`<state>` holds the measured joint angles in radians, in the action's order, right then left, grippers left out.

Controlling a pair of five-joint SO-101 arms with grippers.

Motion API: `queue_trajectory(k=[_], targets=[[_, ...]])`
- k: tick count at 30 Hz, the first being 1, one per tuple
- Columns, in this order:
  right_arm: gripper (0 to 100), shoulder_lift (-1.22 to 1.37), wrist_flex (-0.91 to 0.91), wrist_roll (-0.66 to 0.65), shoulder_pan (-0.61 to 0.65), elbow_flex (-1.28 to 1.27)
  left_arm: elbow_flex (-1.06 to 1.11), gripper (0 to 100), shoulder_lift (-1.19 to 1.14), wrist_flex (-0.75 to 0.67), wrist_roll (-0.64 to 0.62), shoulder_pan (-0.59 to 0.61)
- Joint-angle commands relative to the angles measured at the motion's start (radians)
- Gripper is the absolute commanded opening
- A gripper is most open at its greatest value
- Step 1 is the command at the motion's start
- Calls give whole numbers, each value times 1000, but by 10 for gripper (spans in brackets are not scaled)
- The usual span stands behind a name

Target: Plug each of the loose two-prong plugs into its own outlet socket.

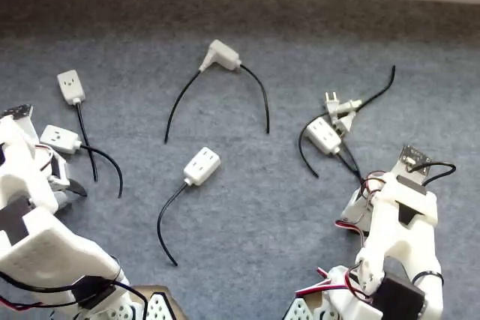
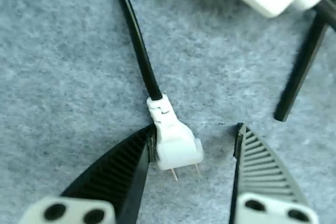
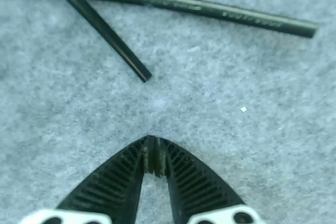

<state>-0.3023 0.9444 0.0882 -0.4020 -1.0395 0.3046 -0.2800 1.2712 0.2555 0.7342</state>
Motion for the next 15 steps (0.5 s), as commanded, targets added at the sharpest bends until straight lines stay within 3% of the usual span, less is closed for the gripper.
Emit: queue_trajectory(k=[1, 15], targets=[[9, 7, -33, -11, 8, -4, 5, 266, 41, 20, -28, -81], [9, 7, -33, -11, 10, -4, -12, 266, 213, 57, -170, -229]])
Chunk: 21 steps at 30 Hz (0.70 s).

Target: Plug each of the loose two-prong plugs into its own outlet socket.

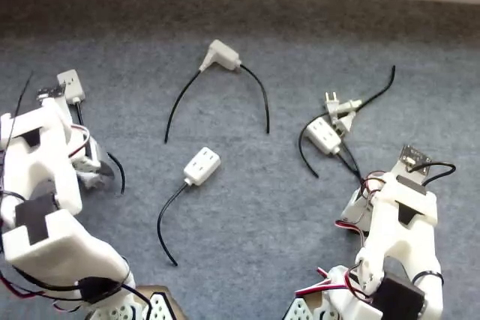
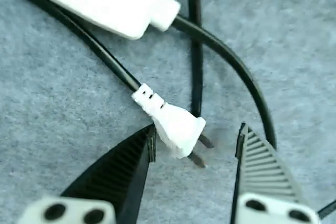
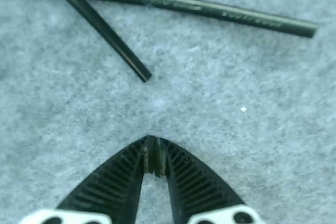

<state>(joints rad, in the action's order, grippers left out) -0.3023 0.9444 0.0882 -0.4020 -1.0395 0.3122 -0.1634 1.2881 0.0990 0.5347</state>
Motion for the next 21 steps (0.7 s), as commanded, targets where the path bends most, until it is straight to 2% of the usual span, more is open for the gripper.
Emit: queue_trajectory(k=[1, 5, 13, 17, 21], targets=[[9, 7, -33, -11, 10, -4, -19, 266, 119, 61, -12, -30], [9, 7, -35, -11, 10, -4, 68, 266, 222, 83, -6, -25], [9, 7, -35, -11, 36, -4, 335, 266, 390, -218, -8, -42], [9, 7, -35, -11, 35, -4, 300, 266, 325, -279, -21, -45], [9, 7, -35, -9, 35, -4, 117, 266, 124, -236, -127, -45]])
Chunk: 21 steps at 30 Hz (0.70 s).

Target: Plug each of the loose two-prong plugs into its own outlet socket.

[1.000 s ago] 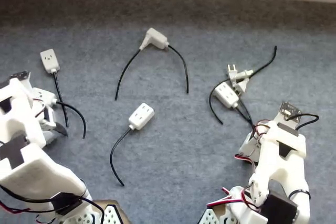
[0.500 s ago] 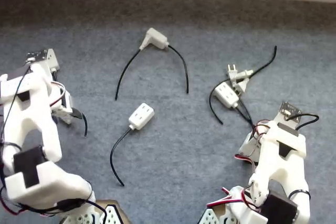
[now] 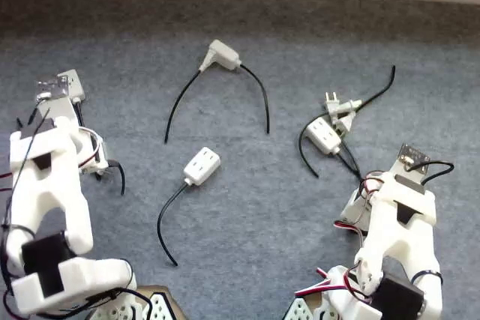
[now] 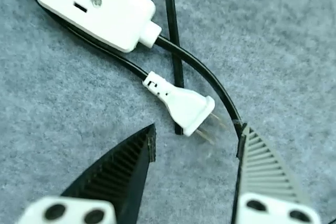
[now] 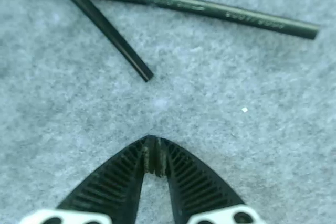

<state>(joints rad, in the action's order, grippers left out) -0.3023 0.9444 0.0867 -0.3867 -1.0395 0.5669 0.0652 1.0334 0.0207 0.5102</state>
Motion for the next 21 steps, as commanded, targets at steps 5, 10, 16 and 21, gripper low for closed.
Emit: queue_trajectory(k=[5, 10, 16, 21], targets=[[9, 7, -35, -8, 19, -4, -453, 266, -426, 229, -78, -16], [9, 7, -35, -8, 19, -4, -639, 266, -587, 325, -121, -13], [9, 7, -35, -8, 19, -4, -641, 233, -595, 396, -149, 33], [9, 7, -35, -8, 19, -4, -650, 7, -602, 468, -123, 87]])
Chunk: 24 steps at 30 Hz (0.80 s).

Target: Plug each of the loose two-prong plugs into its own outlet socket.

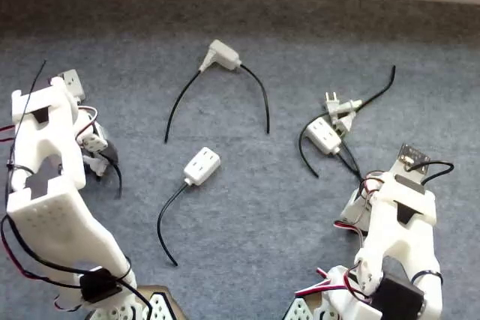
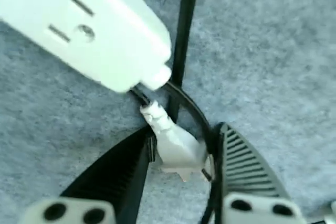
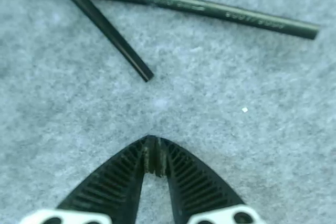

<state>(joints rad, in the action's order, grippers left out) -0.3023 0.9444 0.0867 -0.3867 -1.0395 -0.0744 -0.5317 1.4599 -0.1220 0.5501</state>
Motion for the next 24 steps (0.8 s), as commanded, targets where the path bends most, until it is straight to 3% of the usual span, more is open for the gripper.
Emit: queue_trajectory(k=[1, 5, 13, 21, 24], targets=[[9, 7, -35, -8, 19, -4, 1, 6, -5, 46, 54, 47], [9, 7, -35, -9, 19, -4, 22, 12, -5, 75, 135, 47], [9, 7, -35, -9, 19, -4, -18, 6, -5, 219, 451, 62], [9, 7, -35, -9, 19, -4, 27, 8, -4, 242, 621, 64], [9, 7, -35, -9, 19, -4, 50, 63, 2, 242, 634, 68]])
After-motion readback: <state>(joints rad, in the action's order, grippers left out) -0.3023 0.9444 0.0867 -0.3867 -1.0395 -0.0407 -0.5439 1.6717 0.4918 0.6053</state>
